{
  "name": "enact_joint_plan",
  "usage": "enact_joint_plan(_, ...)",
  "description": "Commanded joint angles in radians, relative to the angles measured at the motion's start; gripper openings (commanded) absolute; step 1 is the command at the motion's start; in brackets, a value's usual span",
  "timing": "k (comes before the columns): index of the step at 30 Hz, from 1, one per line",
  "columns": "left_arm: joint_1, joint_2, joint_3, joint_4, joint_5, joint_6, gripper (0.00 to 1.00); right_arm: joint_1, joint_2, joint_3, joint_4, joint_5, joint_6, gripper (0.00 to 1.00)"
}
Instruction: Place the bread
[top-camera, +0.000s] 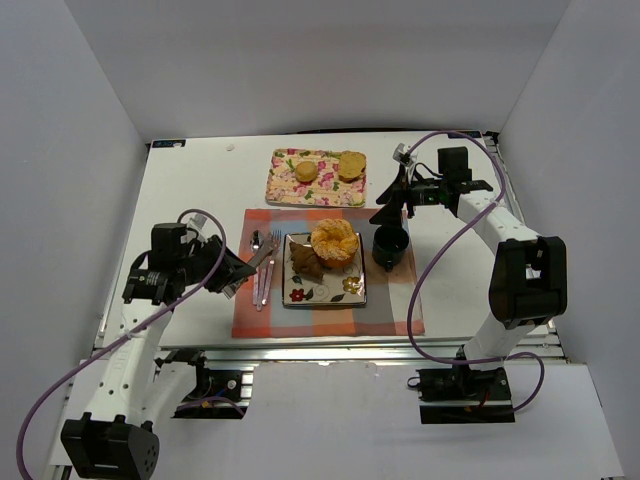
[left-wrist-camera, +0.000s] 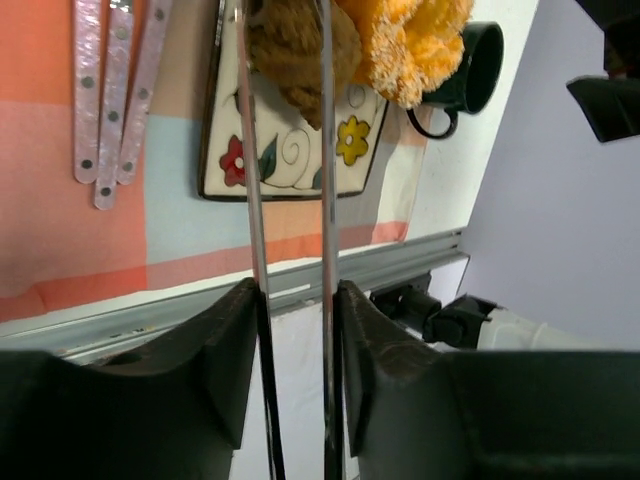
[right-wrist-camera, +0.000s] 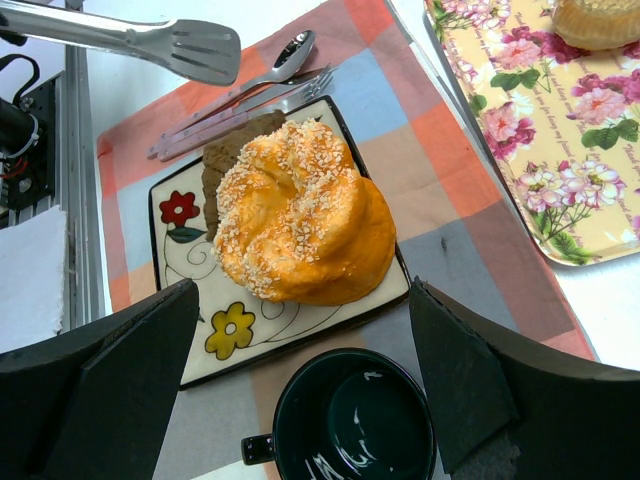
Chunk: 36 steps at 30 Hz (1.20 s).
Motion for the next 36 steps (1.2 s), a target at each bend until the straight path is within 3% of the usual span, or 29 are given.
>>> enact_joint_plan(1, 0.0, -0.013, 0.028, 0.035, -0.054, -0.014, 0.42, -0.007, -0.024, -0.004, 0.014, -0.032, -0.007, 0.89)
enact_joint_plan(6, 0.0, 0.014, 0.017, 0.104, -0.221, 0.014, 0.15, -0.007, -0.03, -0.01, 0.012, -0.033, -0.012, 0.89)
enact_joint_plan(8, 0.0, 0.039, 0.034, 0.116, -0.295, 0.057, 0.12, -0.007, -0.033, -0.012, 0.011, -0.033, -0.015, 0.89)
enact_joint_plan(12, 0.0, 0.061, 0.053, 0.196, -0.618, 0.232, 0.2, -0.007, -0.033, -0.01, 0.009, -0.036, -0.012, 0.89)
enact_joint_plan(15, 0.005, 0.076, -0.01, 0.332, -0.776, 0.372, 0.28, -0.007, -0.033, -0.004, 0.009, -0.039, -0.013, 0.89)
enact_joint_plan(18, 0.02, 0.128, -0.085, 0.492, -0.841, 0.528, 0.33, -0.007, -0.03, 0.019, -0.025, -0.036, -0.044, 0.89)
enact_joint_plan(21, 0.078, 0.231, -0.131, 0.622, -0.8, 0.652, 0.39, -0.007, -0.029, 0.034, -0.052, -0.035, -0.064, 0.89)
enact_joint_plan(24, 0.179, 0.33, -0.164, 0.71, -0.659, 0.703, 0.41, -0.007, -0.038, 0.034, -0.055, -0.027, -0.069, 0.89)
enact_joint_plan(29, 0.242, 0.418, -0.19, 0.811, -0.529, 0.771, 0.44, -0.007, -0.053, 0.022, -0.055, -0.016, -0.07, 0.9)
enact_joint_plan(36, 0.304, 0.556, -0.207, 0.877, -0.411, 0.766, 0.49, -0.007, -0.049, 0.033, -0.063, -0.004, -0.066, 0.89)
